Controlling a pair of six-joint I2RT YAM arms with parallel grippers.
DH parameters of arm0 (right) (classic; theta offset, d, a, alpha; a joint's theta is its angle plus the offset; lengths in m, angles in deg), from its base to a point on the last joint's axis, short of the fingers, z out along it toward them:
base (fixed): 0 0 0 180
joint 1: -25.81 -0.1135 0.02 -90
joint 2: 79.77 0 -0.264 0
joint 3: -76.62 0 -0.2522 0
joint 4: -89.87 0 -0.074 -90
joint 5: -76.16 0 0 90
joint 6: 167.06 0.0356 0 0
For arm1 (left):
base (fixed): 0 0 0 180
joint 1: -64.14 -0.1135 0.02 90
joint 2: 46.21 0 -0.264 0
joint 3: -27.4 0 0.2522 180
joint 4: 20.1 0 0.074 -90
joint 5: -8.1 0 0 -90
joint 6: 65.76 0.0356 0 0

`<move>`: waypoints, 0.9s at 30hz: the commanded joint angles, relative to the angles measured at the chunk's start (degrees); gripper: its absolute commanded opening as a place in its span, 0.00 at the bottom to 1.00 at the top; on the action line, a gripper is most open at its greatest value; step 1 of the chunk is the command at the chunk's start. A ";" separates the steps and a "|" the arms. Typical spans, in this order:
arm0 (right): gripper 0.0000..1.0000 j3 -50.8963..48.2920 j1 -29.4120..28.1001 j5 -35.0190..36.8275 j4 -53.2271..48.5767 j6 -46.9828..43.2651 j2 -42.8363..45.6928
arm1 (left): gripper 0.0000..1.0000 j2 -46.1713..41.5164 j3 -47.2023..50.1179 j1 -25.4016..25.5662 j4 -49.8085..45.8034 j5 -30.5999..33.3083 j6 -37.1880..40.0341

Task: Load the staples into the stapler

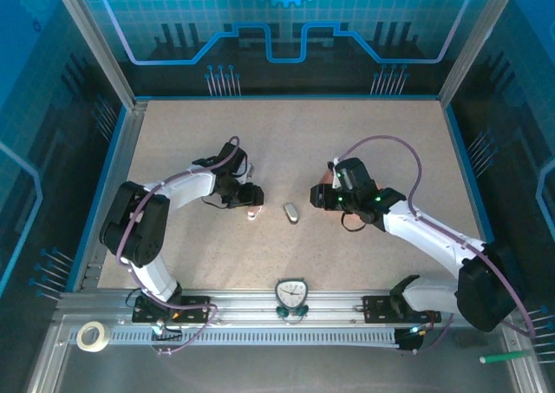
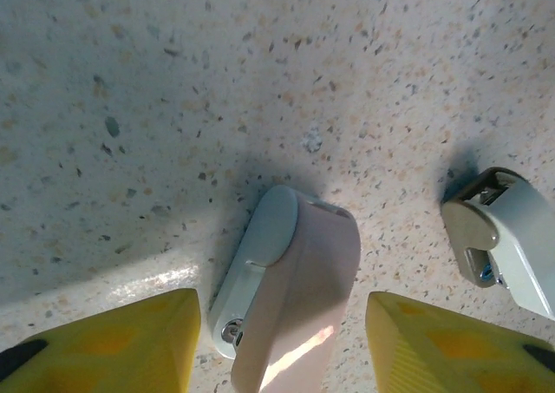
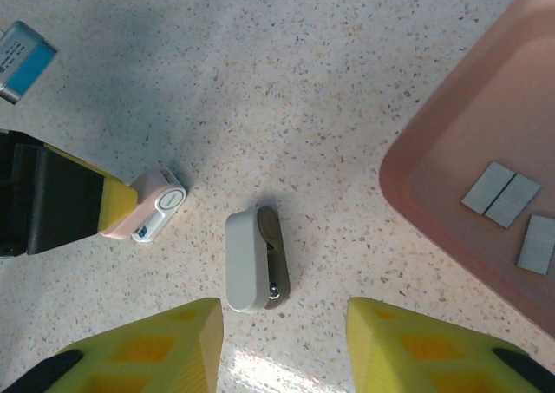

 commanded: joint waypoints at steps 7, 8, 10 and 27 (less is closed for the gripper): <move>0.42 -1.63 0.78 0.93 -0.26 -0.39 2.57 | 0.50 2.22 0.57 3.63 2.91 -5.07 -2.74; 0.42 -1.77 0.74 1.04 -0.36 -0.39 2.88 | 0.50 2.84 0.11 4.09 3.17 -5.26 -2.97; 0.42 -2.07 0.74 1.28 -0.59 -0.30 3.59 | 0.50 4.01 -1.10 5.21 3.44 -5.45 -3.13; 0.44 -2.52 5.02 4.68 -3.51 -4.52 9.21 | 0.62 -1.15 -6.10 9.51 1.63 0.14 -3.32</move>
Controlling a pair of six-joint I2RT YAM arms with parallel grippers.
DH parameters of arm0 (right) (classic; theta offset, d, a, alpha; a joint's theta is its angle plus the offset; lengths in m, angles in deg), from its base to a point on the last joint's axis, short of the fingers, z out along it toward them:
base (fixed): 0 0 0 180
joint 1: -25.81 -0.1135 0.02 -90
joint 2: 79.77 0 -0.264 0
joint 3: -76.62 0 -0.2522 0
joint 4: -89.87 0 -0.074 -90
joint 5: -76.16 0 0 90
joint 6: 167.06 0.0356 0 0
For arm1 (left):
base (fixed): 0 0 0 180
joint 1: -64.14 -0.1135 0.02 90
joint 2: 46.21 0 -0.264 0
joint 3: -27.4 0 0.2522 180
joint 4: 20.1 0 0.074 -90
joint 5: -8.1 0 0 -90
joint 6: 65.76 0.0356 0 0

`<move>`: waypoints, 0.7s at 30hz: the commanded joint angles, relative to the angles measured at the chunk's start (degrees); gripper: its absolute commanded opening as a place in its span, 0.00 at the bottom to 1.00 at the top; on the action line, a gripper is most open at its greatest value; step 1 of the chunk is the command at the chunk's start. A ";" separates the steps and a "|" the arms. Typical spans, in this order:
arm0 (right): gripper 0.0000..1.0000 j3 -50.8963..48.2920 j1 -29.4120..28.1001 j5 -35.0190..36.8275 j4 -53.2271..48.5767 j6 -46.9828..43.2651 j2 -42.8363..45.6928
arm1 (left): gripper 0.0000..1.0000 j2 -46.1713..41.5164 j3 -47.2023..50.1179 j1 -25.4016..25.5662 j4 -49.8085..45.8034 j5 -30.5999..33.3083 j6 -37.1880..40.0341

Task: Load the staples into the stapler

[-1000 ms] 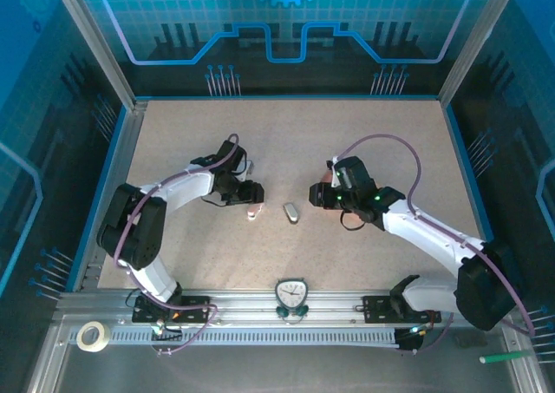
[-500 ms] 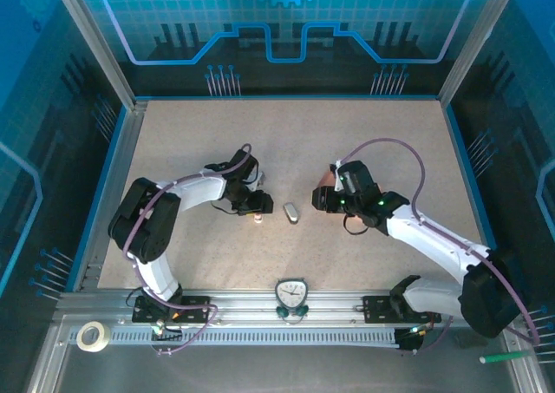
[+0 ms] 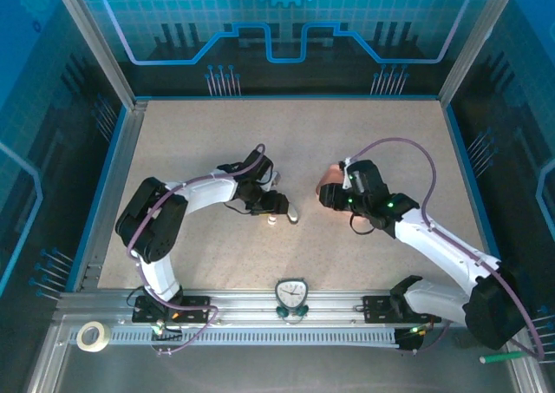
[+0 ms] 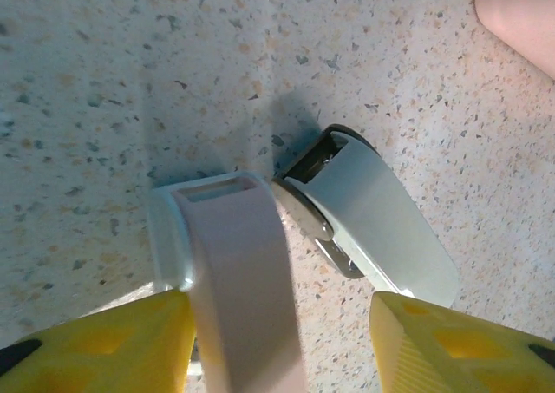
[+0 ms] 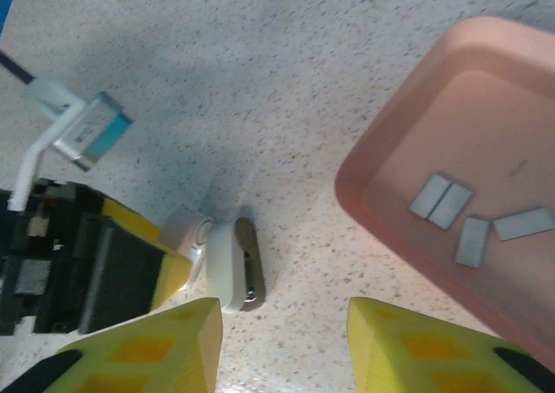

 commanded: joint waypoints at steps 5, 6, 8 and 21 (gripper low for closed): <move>0.54 -2.36 8.40 7.05 -0.51 -12.25 7.15 | 0.73 -15.02 -1.29 -4.34 -2.77 12.63 3.66; 0.59 -3.07 9.86 7.44 0.48 -14.05 8.06 | 0.76 -17.10 -0.28 -5.27 -1.84 15.12 4.37; 0.72 -5.48 13.43 9.07 3.97 -18.08 9.76 | 0.84 -22.23 2.40 -7.60 0.82 22.73 6.49; 1.00 -23.90 31.02 6.60 34.77 -26.02 8.46 | 0.99 -38.95 27.84 -17.59 36.50 50.53 21.54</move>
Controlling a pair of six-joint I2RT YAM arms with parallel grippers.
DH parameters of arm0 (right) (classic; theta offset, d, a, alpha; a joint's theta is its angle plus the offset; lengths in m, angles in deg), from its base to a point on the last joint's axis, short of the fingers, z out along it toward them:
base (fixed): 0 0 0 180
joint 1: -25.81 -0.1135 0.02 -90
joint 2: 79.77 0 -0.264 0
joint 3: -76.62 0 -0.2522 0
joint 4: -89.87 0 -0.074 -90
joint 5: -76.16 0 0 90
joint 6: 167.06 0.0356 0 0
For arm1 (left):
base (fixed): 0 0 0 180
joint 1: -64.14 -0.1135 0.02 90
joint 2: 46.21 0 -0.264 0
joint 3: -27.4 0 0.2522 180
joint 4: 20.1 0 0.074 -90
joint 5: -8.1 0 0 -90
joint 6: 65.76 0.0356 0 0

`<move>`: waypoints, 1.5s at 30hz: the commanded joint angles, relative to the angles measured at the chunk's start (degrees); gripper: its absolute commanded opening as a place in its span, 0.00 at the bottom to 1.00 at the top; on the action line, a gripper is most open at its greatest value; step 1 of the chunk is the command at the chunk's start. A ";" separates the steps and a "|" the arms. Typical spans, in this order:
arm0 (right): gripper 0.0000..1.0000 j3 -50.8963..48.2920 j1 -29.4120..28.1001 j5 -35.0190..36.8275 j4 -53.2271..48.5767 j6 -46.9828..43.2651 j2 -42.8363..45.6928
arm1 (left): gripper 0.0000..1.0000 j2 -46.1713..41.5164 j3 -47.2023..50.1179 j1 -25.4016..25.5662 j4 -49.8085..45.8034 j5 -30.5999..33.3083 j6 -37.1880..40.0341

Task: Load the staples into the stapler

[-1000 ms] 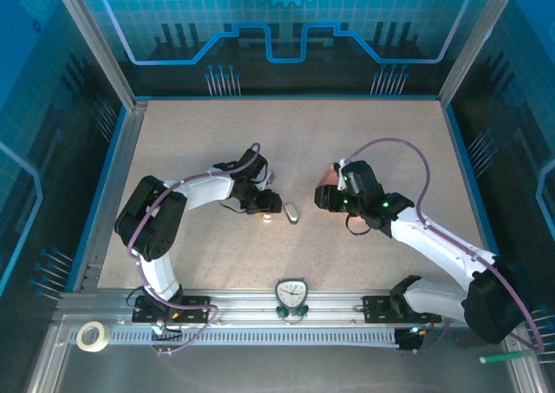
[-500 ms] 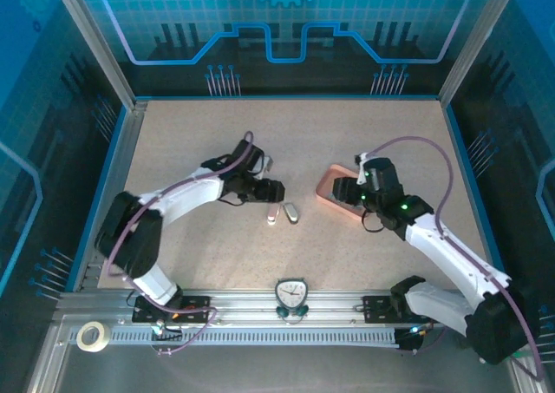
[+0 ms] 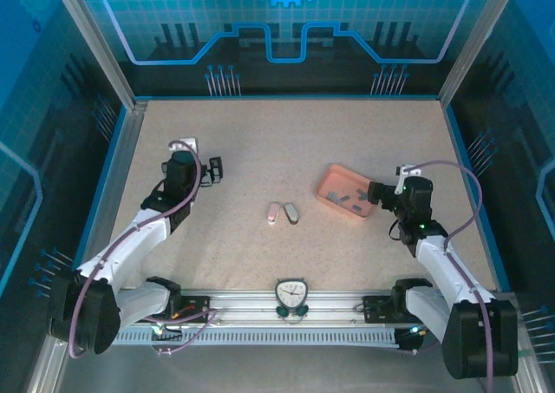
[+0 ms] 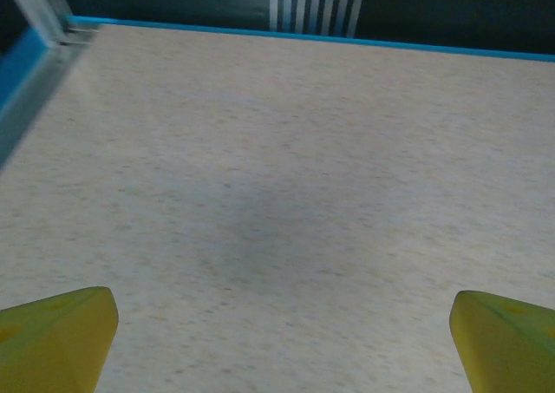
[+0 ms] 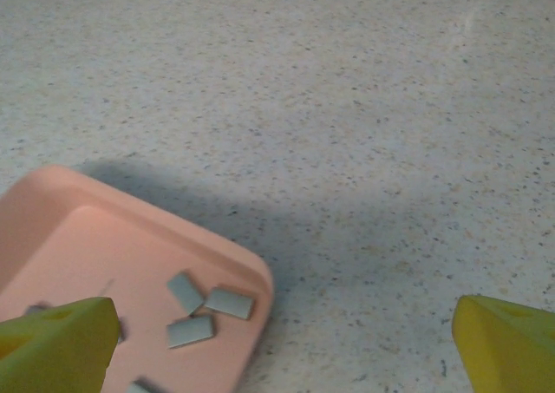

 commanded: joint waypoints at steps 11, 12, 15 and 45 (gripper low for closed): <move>1.00 -7.64 3.34 -8.38 36.64 -4.92 -13.29 | 0.99 13.18 20.78 -3.54 49.26 5.58 12.69; 1.00 -7.41 3.26 -9.19 38.21 -4.91 -14.48 | 0.99 15.35 20.98 -4.11 53.22 5.07 13.73; 1.00 -6.91 3.02 -10.86 44.26 -5.13 -19.11 | 0.99 18.63 19.16 -6.37 52.85 -4.00 11.84; 1.00 0.63 -2.42 -7.06 44.29 -11.48 -32.86 | 0.99 24.76 17.33 -12.62 53.34 -11.38 6.54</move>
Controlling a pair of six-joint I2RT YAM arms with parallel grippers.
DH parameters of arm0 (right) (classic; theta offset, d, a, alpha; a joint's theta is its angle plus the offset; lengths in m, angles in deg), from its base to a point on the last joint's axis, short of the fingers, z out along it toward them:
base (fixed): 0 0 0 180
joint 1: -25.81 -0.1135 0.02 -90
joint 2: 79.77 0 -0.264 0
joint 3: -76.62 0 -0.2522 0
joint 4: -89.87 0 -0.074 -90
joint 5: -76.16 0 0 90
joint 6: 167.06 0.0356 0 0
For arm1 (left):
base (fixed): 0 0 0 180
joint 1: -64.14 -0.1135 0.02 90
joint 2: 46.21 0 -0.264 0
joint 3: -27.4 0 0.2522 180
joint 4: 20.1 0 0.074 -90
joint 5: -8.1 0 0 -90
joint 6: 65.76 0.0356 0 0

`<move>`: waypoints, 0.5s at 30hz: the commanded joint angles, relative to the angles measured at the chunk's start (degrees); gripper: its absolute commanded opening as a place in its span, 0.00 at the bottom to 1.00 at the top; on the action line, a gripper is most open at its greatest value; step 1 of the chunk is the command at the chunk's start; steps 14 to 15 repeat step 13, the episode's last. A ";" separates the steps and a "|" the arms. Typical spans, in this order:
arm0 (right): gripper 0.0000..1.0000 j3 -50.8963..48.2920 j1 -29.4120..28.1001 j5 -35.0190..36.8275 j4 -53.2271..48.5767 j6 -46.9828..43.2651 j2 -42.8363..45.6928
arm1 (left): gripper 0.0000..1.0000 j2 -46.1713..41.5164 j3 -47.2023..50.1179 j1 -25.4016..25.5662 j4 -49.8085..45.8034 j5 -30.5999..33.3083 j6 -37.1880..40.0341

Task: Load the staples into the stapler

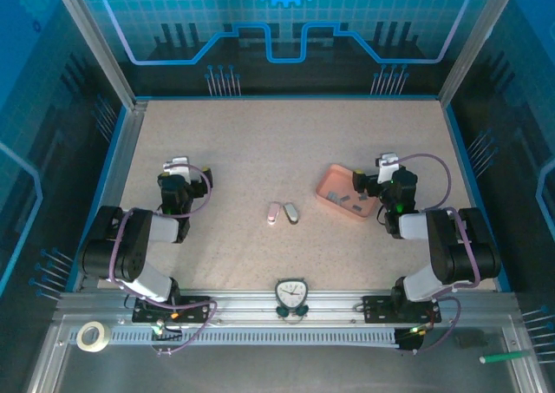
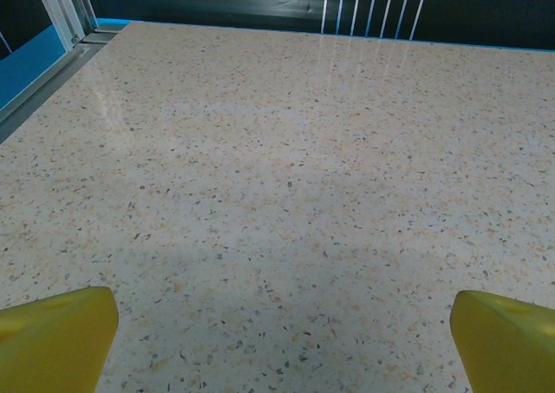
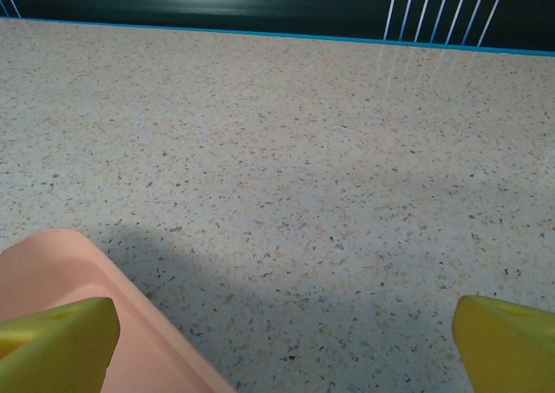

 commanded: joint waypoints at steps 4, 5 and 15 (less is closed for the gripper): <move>1.00 0.60 -0.65 1.18 0.43 -1.03 -0.23 | 0.99 0.15 -1.12 -0.22 0.05 -1.27 -0.41; 1.00 0.61 -0.62 1.21 0.42 -1.02 -0.29 | 0.99 0.10 -1.17 -0.22 0.07 -1.27 -0.34; 1.00 0.12 0.54 -1.37 1.30 -0.37 -0.17 | 0.99 0.01 -1.11 -0.42 0.04 -1.88 -0.50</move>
